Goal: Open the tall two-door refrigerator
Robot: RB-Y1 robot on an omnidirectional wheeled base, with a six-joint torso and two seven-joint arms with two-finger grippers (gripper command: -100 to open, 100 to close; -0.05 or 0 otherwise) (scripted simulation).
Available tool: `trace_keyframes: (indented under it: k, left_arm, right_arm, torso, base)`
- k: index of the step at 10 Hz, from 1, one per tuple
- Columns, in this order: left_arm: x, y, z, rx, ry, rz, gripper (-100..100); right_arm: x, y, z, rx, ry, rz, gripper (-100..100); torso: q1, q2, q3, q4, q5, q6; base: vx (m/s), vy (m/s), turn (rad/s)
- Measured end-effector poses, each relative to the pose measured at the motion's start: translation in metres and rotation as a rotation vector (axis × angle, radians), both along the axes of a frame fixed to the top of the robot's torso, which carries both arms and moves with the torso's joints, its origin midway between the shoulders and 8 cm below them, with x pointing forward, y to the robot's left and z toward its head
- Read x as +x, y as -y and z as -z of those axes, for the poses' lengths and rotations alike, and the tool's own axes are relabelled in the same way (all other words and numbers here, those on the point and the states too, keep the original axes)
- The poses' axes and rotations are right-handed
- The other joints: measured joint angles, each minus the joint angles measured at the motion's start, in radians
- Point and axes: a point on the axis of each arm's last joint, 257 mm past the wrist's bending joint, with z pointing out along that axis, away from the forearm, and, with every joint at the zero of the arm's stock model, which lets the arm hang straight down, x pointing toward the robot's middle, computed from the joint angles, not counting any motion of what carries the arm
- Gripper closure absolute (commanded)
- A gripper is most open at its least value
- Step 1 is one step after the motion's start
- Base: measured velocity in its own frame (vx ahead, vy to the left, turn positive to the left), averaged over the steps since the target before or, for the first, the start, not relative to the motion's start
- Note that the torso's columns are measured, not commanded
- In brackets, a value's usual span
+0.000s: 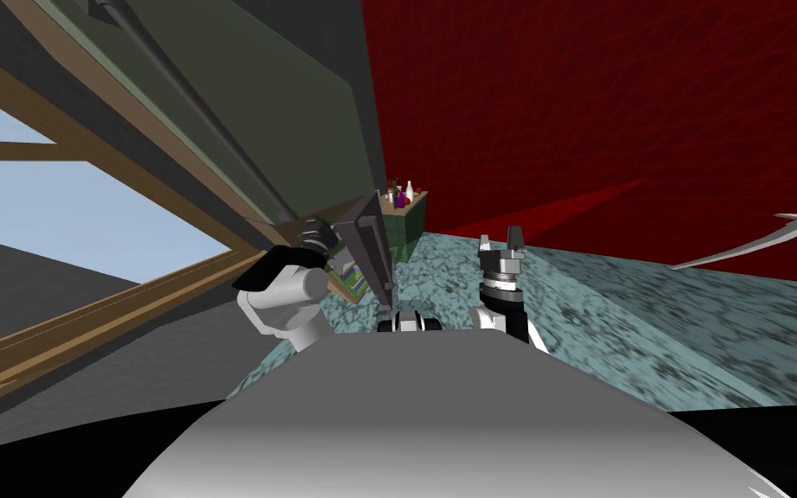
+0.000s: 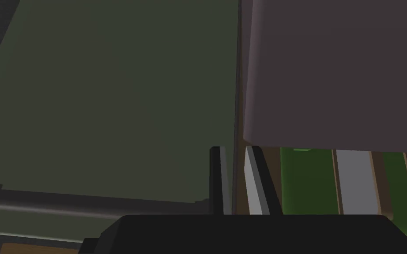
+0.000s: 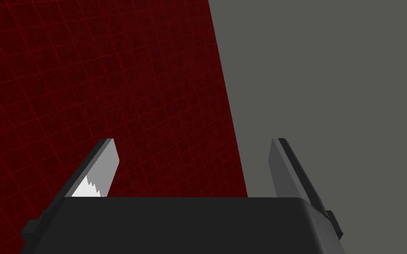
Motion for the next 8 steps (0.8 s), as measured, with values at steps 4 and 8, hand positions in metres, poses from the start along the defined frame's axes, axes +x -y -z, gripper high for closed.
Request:
trace_keyframes:
  k: [4, 8]
  left_arm:
    - [0.020, -0.005, 0.022, 0.058, -0.084, -0.001, -100]
    - [0.037, -0.004, 0.031, 0.089, -0.145, 0.018, -100]
  right_arm:
    - [0.000, 0.000, 0.000, 0.000, 0.000, 0.000, 0]
    - [0.000, 0.000, 0.000, 0.000, 0.000, 0.000, 0]
  torso:
    - [-0.015, 0.006, 0.004, 0.003, -0.005, -0.001]
    - [-0.012, 0.007, 0.005, 0.004, -0.004, -0.001]
  base:
    - [0.012, 0.061, -0.021]
    - [0.021, 0.120, -0.048]
